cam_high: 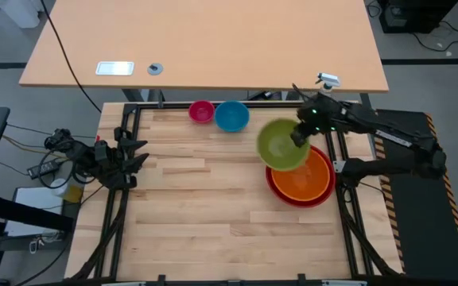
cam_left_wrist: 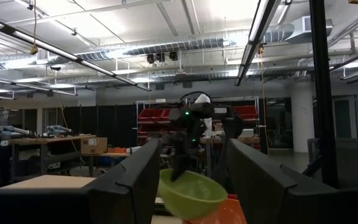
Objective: Nest bowls inside each other
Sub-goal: Stack the green bowl on the orange bowl
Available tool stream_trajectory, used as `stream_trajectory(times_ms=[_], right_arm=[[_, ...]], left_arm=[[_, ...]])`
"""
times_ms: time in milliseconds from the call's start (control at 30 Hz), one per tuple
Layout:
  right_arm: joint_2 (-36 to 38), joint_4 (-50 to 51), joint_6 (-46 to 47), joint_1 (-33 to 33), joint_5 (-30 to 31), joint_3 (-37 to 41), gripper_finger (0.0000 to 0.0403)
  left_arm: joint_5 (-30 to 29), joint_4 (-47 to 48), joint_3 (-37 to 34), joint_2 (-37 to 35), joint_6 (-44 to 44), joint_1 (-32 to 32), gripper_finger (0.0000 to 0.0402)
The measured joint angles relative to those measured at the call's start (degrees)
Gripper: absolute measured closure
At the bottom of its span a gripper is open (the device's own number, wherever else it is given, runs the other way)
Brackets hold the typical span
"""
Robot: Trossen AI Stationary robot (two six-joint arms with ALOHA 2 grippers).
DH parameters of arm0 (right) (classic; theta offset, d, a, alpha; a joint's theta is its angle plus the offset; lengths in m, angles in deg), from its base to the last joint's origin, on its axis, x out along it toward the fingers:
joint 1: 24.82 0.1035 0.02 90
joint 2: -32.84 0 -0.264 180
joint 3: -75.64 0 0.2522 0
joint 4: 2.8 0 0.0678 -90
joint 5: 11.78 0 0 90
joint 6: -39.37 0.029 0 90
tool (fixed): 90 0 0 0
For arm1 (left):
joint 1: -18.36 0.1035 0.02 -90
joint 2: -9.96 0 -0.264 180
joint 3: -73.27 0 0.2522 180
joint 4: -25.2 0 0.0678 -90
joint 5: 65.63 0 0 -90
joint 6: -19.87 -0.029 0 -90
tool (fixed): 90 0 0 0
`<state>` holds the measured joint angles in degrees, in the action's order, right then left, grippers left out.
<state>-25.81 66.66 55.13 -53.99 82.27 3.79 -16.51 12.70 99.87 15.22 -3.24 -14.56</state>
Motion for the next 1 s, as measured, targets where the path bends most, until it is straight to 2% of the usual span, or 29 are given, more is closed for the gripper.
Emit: stream_trajectory(times_ms=[200,333,567,767,867,1000], right_arm=[[4.3,15.2,-1.9,4.5,0.4,0.0,0.0372],[3.9,19.5,1.1,7.6,0.6,0.0,0.0372],[-1.4,19.5,5.1,11.2,4.6,4.0,0.0371],[-7.7,18.5,8.0,12.7,4.6,5.8,0.0365],[-9.8,16.2,8.9,13.3,2.6,5.8,0.0341],[-12.2,10.6,10.2,14.2,-0.7,5.8,0.0283]], left_arm=[[0.0,0.0,0.0,0.0,0.0,0.0,0.0212],[0.0,0.0,0.0,0.0,0.0,0.0,0.0212],[0.0,0.0,0.0,0.0,0.0,0.0,0.0212],[0.0,0.0,0.0,0.0,0.0,0.0,0.0212],[0.0,0.0,0.0,0.0,-0.2,0.0,0.0212],[0.0,0.0,0.0,0.0,-0.2,0.0,0.0212]])
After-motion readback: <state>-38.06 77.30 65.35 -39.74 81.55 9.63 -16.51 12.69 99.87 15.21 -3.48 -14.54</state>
